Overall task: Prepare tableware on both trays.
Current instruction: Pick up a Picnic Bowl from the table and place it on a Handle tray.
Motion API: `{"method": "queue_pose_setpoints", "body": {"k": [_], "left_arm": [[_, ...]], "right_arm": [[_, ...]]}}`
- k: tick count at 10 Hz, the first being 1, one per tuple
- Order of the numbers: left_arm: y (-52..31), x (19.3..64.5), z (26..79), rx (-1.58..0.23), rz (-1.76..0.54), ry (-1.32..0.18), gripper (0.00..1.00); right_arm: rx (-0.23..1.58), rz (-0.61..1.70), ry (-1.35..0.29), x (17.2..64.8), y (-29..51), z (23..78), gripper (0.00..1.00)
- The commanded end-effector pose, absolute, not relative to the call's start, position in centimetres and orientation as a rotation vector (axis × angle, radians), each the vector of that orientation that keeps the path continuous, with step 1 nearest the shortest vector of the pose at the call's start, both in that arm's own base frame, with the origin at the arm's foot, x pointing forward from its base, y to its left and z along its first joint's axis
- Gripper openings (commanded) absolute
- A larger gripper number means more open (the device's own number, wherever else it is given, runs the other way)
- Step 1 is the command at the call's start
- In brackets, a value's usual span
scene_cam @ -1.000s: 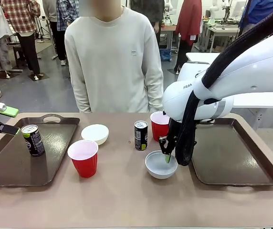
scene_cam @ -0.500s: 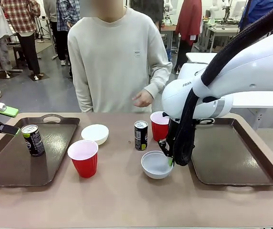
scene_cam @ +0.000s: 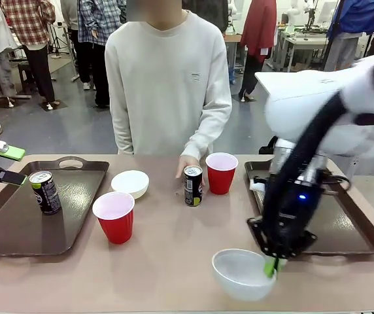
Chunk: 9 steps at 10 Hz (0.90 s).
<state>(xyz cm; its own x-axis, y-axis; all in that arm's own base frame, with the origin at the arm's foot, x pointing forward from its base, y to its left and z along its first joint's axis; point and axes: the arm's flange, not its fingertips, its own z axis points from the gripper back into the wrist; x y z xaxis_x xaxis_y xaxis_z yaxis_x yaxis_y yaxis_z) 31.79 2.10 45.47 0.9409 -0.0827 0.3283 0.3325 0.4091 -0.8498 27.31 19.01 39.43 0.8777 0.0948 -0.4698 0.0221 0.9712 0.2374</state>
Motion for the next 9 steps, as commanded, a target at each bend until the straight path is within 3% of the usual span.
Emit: {"method": "queue_pose_setpoints", "body": {"k": [1, 2, 3, 8, 9], "left_arm": [[2.0, 31.8, 45.5, -1.13, -0.272, -0.257, 1.0], [2.0, 31.8, 45.5, -1.13, -0.272, -0.257, 1.0], [2.0, 31.8, 45.5, -1.13, -0.272, -0.257, 1.0], [2.0, 31.8, 45.5, -1.13, -0.272, -0.257, 1.0], [2.0, 31.8, 45.5, -1.13, -0.272, -0.257, 1.0]], "right_arm": [[0.313, -0.021, 0.469, 27.8, 16.9, 38.2, 0.0], [0.383, -0.013, 0.48, 28.3, 17.1, 37.0, 0.0], [0.265, 0.013, 0.485, 26.5, 17.7, 39.7, 0.0], [0.265, 0.013, 0.485, 26.5, 17.7, 39.7, 0.0], [0.277, 0.016, 0.479, 26.7, 17.8, 39.4, 0.04]]}}
